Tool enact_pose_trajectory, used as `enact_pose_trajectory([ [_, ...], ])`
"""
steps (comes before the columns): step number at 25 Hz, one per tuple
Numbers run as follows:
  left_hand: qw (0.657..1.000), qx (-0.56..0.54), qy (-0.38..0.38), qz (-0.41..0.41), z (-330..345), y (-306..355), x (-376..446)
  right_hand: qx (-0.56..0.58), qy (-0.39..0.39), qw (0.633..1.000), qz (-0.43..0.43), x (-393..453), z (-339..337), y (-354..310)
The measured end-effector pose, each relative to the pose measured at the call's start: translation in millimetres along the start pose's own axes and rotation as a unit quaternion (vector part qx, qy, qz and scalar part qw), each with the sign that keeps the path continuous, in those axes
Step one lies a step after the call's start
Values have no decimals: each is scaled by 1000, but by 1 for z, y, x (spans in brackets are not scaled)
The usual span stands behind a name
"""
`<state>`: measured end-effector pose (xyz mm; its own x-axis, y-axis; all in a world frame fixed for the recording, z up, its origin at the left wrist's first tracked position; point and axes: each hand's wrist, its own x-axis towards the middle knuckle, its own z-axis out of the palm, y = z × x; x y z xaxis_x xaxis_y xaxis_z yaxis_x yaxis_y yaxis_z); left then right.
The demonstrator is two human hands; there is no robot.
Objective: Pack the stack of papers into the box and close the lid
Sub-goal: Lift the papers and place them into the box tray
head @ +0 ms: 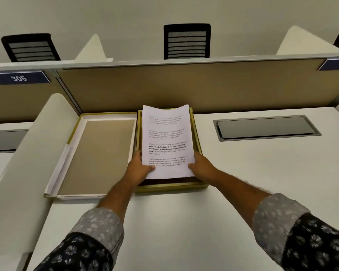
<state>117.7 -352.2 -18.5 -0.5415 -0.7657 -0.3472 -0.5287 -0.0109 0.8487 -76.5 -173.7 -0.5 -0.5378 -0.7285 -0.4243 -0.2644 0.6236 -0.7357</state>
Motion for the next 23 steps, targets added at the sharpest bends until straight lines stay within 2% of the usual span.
enact_pose_trajectory([
  [6, 999, 16, -24, -39, 5, -6, 29, -22, -40, 998, 45, 36, 5, -4],
  [10, 998, 65, -13, 10, 16, -6, 26, -51, -45, 995, 70, 45, 5, -6],
  [14, 997, 64, 16, 46, 22, -3, 11, -87, -45, 992, 73, 42, 3, -10],
  [16, 993, 87, 33, 67, 19, -1, -1, -164, -45, 983, 65, 36, -2, -14],
  [18, 986, 105, 82, 96, 11, -4, -18, -260, -1, 964, 46, 28, -7, -18],
  [19, 980, 110, 129, 102, 5, -8, -29, -274, 34, 960, 34, 22, -8, -18],
  [21, 960, 87, 250, 95, -3, -24, -52, -245, 93, 965, 5, 6, -8, -17],
  [23, 933, -20, 354, 60, -6, -49, -77, -202, 112, 973, -19, -13, -5, -16],
])
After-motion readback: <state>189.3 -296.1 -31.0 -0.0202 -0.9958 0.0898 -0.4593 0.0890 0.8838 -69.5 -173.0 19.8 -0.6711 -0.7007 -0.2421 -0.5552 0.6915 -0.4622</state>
